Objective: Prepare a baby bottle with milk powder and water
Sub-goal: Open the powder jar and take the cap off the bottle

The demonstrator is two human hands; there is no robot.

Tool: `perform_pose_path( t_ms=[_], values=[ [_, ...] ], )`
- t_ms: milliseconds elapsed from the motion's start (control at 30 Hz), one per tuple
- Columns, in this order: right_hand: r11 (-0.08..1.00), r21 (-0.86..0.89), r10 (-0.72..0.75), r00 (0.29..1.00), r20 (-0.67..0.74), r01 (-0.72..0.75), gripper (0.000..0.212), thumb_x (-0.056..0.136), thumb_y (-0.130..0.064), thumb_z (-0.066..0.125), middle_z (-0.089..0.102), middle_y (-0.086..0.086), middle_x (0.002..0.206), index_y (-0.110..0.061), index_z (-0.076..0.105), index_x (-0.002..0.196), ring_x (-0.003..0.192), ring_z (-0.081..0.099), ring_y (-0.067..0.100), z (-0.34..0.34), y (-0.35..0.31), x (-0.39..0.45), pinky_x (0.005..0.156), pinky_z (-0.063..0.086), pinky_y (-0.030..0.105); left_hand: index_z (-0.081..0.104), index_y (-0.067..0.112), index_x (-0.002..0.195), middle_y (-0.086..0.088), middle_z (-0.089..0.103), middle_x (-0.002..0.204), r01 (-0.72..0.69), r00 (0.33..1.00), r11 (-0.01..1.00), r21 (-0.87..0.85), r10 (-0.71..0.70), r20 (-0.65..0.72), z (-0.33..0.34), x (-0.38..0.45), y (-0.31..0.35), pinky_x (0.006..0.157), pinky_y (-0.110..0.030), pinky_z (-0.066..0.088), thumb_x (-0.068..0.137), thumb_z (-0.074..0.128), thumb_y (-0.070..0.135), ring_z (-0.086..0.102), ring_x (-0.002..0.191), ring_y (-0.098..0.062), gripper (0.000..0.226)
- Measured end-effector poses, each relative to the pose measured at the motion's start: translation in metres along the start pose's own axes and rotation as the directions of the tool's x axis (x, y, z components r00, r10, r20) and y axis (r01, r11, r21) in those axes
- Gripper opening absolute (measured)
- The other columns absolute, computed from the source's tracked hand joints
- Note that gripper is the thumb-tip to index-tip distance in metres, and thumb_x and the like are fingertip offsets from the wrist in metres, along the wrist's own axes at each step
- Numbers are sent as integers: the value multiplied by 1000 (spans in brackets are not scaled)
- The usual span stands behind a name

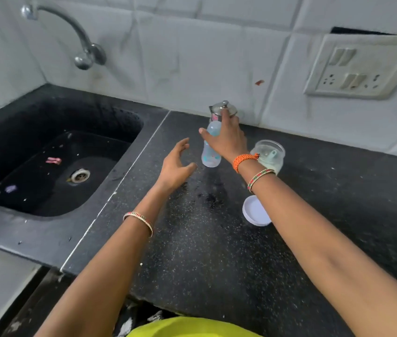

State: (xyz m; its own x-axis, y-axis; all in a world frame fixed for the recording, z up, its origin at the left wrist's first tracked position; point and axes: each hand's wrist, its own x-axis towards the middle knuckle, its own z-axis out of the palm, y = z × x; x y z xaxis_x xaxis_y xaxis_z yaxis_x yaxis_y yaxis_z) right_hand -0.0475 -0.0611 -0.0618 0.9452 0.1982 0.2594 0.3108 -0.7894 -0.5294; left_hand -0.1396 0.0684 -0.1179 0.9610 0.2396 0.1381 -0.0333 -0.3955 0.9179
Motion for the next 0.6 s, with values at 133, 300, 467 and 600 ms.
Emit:
perform_pose_path(
  t_ms=[133,300,467,600],
  values=[
    [1000,-1,5,997,71,-5,49,76,-45,64,62,16,108,-9,54,107,97,60,37,6,1,9,74,49,37,26,20,146,-4,37,147,-9,999,999,42,8,37,-7,4,-3,98,-20,33,81,70,24,37,132,-10,79],
    [988,152,6,1000,-5,-6,43,72,-59,57,59,-3,64,-16,56,70,58,52,17,1,-4,-26,48,32,25,29,18,143,-4,46,141,43,994,998,-46,-38,107,6,-9,-1,100,-37,45,67,76,49,48,126,-17,95],
    [981,175,-96,995,30,89,44,76,-50,56,45,-3,48,-18,40,51,47,42,11,-14,0,-44,47,27,26,65,17,95,-3,71,84,58,969,997,-57,-43,243,6,-13,4,71,-40,53,60,73,58,65,74,-17,54],
    [922,356,-233,953,194,153,41,78,-41,62,50,5,60,-5,49,66,54,42,13,-25,-8,-42,54,35,30,65,11,95,-1,66,82,203,873,942,-268,-50,486,-7,-11,5,71,-26,49,59,72,56,61,74,-10,58]
  ],
)
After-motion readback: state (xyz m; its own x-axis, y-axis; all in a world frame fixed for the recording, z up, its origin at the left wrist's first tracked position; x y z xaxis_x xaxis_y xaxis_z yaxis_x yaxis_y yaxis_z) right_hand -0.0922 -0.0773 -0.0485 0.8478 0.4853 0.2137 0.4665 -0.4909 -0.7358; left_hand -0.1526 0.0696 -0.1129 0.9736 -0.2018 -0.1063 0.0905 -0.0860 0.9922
